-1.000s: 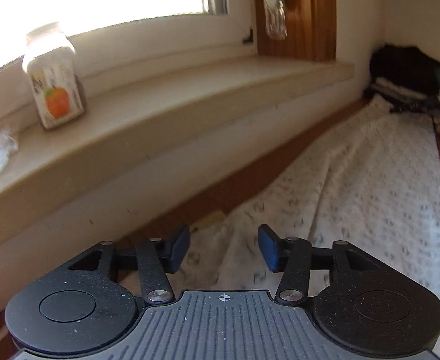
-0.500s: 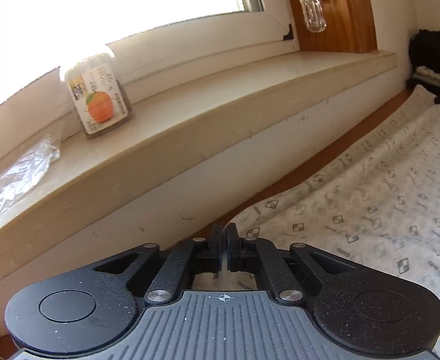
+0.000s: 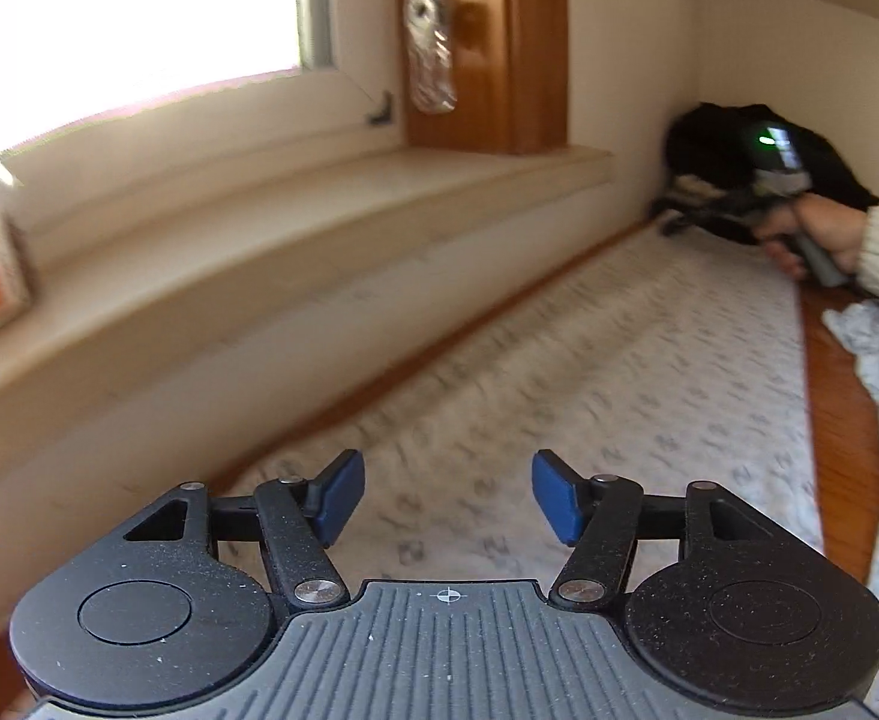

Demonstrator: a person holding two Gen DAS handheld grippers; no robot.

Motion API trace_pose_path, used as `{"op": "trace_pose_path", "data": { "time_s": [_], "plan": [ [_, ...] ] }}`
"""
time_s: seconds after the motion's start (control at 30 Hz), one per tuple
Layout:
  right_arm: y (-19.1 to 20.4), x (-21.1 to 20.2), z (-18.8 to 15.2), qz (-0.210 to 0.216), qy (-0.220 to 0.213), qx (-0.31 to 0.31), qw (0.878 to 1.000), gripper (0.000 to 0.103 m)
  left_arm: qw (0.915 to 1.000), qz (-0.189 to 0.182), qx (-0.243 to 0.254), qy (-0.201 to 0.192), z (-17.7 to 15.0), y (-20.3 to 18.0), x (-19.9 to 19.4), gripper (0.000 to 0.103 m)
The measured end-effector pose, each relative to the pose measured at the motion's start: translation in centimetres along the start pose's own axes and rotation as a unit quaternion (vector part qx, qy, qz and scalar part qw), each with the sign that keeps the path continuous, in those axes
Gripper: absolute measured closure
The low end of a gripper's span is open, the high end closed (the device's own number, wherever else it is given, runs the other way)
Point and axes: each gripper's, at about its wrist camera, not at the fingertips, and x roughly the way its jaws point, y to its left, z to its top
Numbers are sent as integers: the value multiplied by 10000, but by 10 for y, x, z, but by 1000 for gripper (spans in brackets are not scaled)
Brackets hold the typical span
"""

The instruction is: Fold clothes

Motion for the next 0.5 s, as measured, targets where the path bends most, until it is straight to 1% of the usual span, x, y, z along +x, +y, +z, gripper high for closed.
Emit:
{"op": "trace_pose_path", "data": {
  "time_s": [0.03, 0.07, 0.1, 0.13, 0.17, 0.23, 0.33, 0.5],
  "plan": [
    [2, -2, 0, -19, 13, -25, 10000, 82, 10000, 19, 0, 78, -2, 0, 3, 37],
    [3, -3, 1, -37, 26, -50, 10000, 79, 9999, 32, -10, 142, -4, 1, 5, 36],
    [5, -9, -1, 45, 7, -75, 10000, 75, 9998, 44, -24, 201, -6, 2, 7, 35],
    [7, -16, -3, 173, -28, -101, 9998, 66, 9997, 35, -45, 236, -8, 3, 9, 32],
    [9, -24, -5, 302, -63, -126, 9994, 60, 9997, 7, -64, 249, -9, 4, 10, 31],
    [14, -38, -12, 556, -94, -224, 9982, 60, 9997, -12, -77, 228, -11, 5, 12, 30],
    [22, -52, -27, 768, -67, -416, 9962, 60, 9998, -25, -88, 189, -11, 5, 14, 28],
    [26, -60, -46, 891, -132, -453, 9949, 58, 9998, -42, -109, 170, -10, 6, 16, 27]
  ]
}}
